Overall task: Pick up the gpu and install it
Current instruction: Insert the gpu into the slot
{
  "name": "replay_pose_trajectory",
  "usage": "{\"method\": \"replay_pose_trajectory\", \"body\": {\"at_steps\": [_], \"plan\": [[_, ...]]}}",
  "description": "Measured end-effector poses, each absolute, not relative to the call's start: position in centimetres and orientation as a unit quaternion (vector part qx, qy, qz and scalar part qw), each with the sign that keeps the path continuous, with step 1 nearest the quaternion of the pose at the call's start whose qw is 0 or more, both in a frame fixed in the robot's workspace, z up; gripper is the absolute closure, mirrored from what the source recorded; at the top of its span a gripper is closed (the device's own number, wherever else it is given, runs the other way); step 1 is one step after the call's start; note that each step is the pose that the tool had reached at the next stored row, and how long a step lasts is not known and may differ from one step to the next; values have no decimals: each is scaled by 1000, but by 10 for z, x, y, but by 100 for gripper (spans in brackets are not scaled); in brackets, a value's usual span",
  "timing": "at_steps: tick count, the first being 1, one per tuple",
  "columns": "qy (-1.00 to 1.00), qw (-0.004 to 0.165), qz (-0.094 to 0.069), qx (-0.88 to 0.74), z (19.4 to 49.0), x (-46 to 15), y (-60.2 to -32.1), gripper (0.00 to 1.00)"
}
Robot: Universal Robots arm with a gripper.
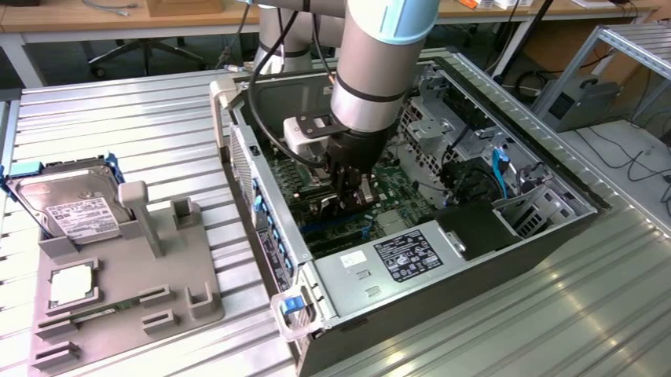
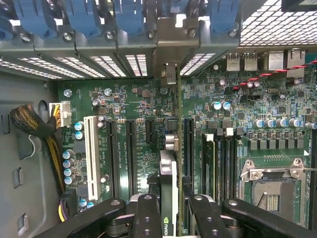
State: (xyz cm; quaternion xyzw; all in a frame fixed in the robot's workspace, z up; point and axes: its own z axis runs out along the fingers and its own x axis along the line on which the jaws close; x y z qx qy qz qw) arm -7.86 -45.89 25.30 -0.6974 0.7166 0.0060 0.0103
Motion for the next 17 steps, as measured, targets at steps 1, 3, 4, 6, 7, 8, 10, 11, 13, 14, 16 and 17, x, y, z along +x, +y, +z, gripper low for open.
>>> {"method": "replay_pose_trajectory", "body": {"at_steps": [1, 3, 4, 6, 7, 8, 10, 11, 13, 14, 16, 17], "plan": [[717, 10, 6, -697, 253, -79, -459, 73], [717, 10, 6, -697, 252, -79, -459, 73], [717, 10, 6, -697, 252, -79, -459, 73], [717, 10, 6, -697, 252, -79, -459, 73], [717, 10, 6, -697, 252, -79, -459, 73], [717, 11, 6, -697, 253, -79, -459, 73], [717, 11, 6, -697, 254, -79, -459, 73], [717, 11, 6, -697, 254, -79, -459, 73], [717, 10, 6, -697, 256, -79, -459, 73], [717, 11, 6, -697, 256, -79, -459, 73], [717, 11, 6, -697, 256, -79, -459, 73], [717, 11, 6, -697, 256, -79, -459, 73]]}}
